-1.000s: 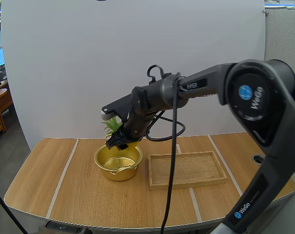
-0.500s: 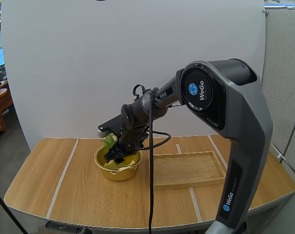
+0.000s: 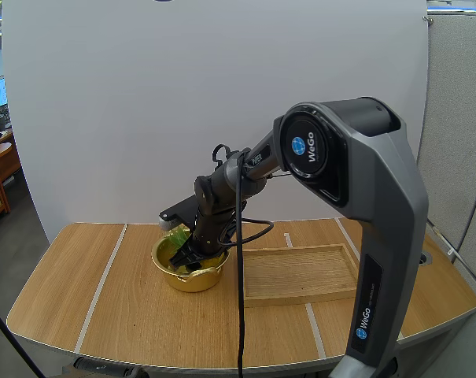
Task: Open the pot, put the pineapple inside, and close it
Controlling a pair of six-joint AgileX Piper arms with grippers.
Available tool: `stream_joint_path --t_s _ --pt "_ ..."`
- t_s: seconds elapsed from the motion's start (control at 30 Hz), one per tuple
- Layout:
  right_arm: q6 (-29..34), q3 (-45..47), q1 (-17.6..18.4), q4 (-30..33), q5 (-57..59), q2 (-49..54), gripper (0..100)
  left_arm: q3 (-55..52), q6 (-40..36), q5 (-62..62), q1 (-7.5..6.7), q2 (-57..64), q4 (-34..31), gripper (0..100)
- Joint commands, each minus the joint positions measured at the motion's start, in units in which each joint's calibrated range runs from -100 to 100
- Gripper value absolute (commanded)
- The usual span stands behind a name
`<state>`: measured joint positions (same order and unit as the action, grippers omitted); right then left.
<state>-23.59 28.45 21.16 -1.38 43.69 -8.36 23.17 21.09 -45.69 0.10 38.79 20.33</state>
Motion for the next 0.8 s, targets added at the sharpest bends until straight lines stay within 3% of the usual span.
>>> stream_joint_path --t_s 0.0,0.17,0.23,0.33,0.37,0.77 --pt "-0.2 -0.2 0.1 -0.3 0.3 0.3 0 0.4 -0.5 2.3 -0.06 0.3 0.0 0" --pt "-4.2 -0.2 0.1 -2.6 1.1 0.3 0 0.4 -0.5 2.3 -0.06 0.3 0.0 0" --pt "-4.4 -0.2 0.1 -3.1 1.1 0.3 30 0.4 -0.5 2.3 -0.06 0.3 0.0 0" --pt "-4.3 -0.2 0.1 -3.8 0.9 0.3 96 0.4 -0.5 2.3 -0.06 0.3 0.0 0" --pt "-4.1 -0.2 0.1 -3.8 0.9 0.5 100 0.4 -0.5 2.3 -0.06 0.3 0.0 0" --pt "-3.5 -0.2 0.1 -4.3 4.6 15.6 100 0.4 -0.5 2.3 -0.06 0.3 0.0 0"
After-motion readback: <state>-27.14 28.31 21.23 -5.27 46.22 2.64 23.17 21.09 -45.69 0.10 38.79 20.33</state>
